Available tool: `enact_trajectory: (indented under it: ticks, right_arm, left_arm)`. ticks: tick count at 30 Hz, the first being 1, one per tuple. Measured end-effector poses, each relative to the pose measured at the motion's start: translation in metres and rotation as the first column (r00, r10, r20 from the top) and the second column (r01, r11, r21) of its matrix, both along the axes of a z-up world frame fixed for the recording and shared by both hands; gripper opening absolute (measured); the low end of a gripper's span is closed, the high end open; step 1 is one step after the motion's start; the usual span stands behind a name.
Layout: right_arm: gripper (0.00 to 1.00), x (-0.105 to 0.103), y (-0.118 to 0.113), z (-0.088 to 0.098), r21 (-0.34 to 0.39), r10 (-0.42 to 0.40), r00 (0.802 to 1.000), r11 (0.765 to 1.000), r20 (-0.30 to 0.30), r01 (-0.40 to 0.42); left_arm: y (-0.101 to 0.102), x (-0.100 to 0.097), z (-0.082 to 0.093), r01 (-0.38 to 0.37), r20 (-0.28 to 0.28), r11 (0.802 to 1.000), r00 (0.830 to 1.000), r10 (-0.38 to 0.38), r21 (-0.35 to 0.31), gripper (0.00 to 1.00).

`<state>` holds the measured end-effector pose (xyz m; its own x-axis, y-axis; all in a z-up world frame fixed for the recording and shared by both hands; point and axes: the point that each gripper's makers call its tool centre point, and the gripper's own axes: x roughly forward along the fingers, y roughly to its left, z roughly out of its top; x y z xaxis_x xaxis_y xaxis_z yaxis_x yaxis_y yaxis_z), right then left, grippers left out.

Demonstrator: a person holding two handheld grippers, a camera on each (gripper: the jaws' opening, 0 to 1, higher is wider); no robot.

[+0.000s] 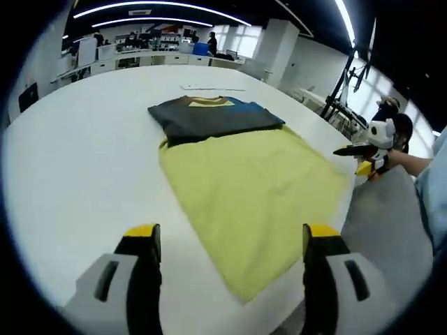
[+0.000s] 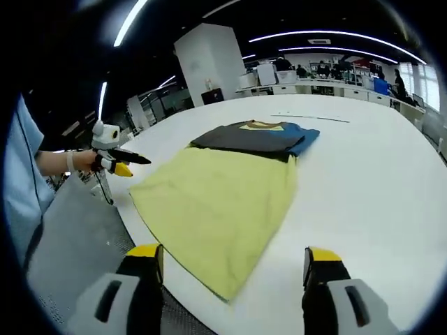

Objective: Fold the garment on the visible template until the final outline fits inside the template.

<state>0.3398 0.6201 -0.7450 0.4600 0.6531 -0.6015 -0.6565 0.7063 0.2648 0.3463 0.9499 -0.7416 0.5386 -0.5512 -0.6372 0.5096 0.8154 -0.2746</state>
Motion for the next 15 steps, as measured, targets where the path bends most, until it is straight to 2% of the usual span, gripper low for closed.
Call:
enact_trajectory:
  ticks: [9,13,15]
  right_arm:
    - [0.56,-0.019,0.002,-0.005,0.031,0.043,0.997,0.999,-0.071,-0.041]
    - [0.52,-0.023,0.000,-0.009,0.013,0.049,0.995,0.999,-0.089,-0.048]
    - [0.46,-0.025,-0.001,-0.011,0.009,0.052,0.994,0.999,-0.093,-0.051]
  left_arm:
    - [0.008,-0.028,-0.008,-0.034,-0.066,0.999,0.997,0.032,-0.026,0.68]
    - [0.007,-0.039,-0.006,-0.048,-0.082,0.997,0.996,0.044,-0.052,0.61]
    - [0.007,-0.044,-0.008,-0.058,-0.104,0.996,0.993,0.052,-0.060,0.59]
